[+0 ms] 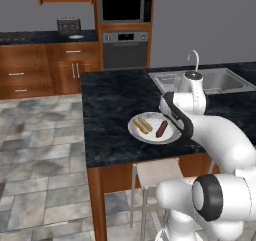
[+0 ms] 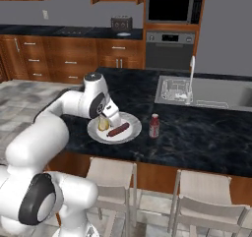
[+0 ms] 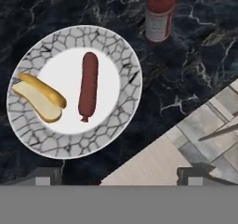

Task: Move the hot dog bun to the plate on the dining table and place the condiment next to that plate. Then navigate to the fridge and take the sausage and place it on the plate as well.

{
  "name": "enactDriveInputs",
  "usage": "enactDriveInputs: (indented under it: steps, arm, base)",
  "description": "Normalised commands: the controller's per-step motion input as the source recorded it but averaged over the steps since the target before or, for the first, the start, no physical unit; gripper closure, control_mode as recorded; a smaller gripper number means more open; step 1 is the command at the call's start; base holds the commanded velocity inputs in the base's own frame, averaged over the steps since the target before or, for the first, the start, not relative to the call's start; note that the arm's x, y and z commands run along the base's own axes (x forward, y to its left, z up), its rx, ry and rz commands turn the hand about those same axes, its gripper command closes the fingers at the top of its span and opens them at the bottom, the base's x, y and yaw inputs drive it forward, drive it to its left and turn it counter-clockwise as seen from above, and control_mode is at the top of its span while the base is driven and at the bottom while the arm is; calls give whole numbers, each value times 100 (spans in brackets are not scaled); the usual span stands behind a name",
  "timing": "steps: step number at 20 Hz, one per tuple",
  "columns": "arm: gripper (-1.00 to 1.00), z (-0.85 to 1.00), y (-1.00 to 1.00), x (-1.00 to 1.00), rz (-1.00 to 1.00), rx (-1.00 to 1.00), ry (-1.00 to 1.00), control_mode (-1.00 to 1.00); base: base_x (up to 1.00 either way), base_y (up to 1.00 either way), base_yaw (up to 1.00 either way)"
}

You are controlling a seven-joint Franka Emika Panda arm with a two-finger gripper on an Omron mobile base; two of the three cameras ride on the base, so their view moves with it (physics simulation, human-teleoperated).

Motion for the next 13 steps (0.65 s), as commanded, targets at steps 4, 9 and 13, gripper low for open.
enactDriveInputs:
  steps: [4, 9, 13]
  arm:
    - [-100, 46, 7, -88, 3, 0, -10, -100]
    - [-100, 62, 2, -83, 4, 0, -15, -100]
    - [-100, 70, 2, -78, 1, 0, -16, -100]
  base:
    - [0, 0, 0]
    - [0, 0, 0]
    - [0, 0, 0]
